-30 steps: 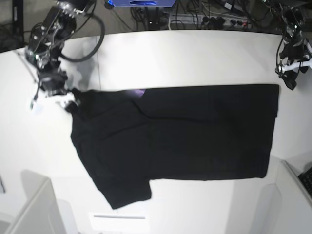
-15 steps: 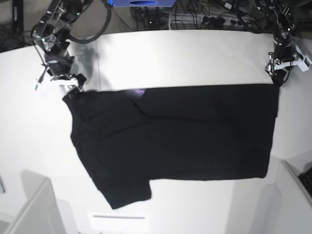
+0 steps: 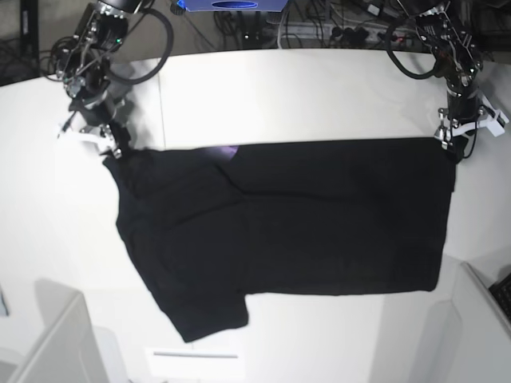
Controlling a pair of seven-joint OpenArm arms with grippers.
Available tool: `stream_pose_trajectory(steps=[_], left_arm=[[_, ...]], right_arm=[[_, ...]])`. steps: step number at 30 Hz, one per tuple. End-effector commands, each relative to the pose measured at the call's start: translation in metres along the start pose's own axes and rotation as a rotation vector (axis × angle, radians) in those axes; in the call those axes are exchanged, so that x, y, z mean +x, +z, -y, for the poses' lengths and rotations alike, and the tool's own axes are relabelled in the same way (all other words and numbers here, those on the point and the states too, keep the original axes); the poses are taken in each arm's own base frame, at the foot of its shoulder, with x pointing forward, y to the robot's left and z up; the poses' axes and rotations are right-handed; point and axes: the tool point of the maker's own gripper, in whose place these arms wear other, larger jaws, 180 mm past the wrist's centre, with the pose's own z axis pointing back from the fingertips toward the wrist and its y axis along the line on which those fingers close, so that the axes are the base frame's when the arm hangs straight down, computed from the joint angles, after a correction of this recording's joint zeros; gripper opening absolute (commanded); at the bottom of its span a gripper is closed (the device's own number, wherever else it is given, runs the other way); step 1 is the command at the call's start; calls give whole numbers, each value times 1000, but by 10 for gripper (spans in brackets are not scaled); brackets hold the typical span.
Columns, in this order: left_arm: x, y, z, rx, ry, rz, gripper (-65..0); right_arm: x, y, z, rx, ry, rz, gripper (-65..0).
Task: Fold the T-shirt properly
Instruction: 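Drag the held edge further toward the robot, smoothing the shirt flat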
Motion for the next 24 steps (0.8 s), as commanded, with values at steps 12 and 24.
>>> stream_pose_trajectory(steps=[12,24], left_arm=[[17,-8,2,-11,-15,25,-173],[-7,-16,6,-18,-25,-42,-295]], right_arm=[[14,-17,-10,-26,68,23,-309],[-1,-29,0,-35,58,-35,-408]])
